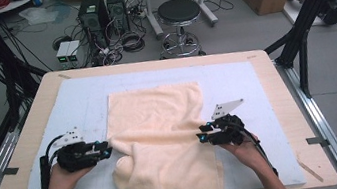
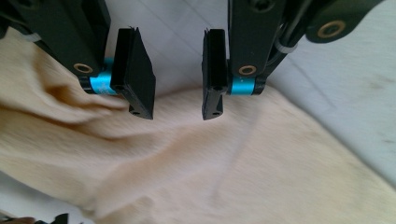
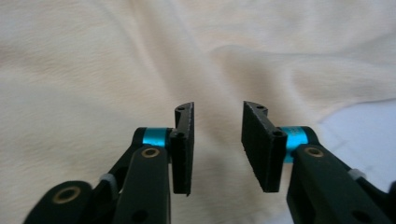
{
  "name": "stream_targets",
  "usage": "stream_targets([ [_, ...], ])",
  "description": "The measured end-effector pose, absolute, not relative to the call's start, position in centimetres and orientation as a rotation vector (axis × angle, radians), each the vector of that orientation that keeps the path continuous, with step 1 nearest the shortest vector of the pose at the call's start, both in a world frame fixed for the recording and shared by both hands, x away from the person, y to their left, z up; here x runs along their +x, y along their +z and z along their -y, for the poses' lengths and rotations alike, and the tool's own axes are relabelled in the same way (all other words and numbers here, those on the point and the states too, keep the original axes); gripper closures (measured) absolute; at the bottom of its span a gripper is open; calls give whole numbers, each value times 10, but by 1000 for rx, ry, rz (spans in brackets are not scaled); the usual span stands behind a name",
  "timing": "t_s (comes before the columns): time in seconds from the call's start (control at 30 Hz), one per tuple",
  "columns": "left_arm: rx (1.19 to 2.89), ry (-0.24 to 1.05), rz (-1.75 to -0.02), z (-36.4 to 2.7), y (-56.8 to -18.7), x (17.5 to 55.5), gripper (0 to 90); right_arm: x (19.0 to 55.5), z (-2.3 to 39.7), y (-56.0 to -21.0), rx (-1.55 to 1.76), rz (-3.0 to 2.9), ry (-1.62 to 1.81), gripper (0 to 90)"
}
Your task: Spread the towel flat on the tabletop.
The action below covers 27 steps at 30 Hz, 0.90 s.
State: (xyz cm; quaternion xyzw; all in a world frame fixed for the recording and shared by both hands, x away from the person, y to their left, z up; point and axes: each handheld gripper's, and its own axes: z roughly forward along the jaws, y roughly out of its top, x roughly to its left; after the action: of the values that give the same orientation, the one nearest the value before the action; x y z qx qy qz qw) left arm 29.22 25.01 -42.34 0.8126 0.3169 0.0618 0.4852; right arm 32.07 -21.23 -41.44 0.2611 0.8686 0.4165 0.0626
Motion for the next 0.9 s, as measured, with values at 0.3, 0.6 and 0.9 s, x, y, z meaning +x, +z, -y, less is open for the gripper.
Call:
stream_targets([
  [0.3, 2003, 24, -652, -227, -429, 276, 591, 299, 188, -434, 667, -2765, 1204, 574],
  [0.6, 2083, -36, -630, -197, -439, 286, 662, 299, 184, -439, 644, -2752, 1158, 666],
  [0.9, 2016, -45, -601, -208, -430, 276, 887, 303, 191, -437, 674, -2773, 1197, 870],
])
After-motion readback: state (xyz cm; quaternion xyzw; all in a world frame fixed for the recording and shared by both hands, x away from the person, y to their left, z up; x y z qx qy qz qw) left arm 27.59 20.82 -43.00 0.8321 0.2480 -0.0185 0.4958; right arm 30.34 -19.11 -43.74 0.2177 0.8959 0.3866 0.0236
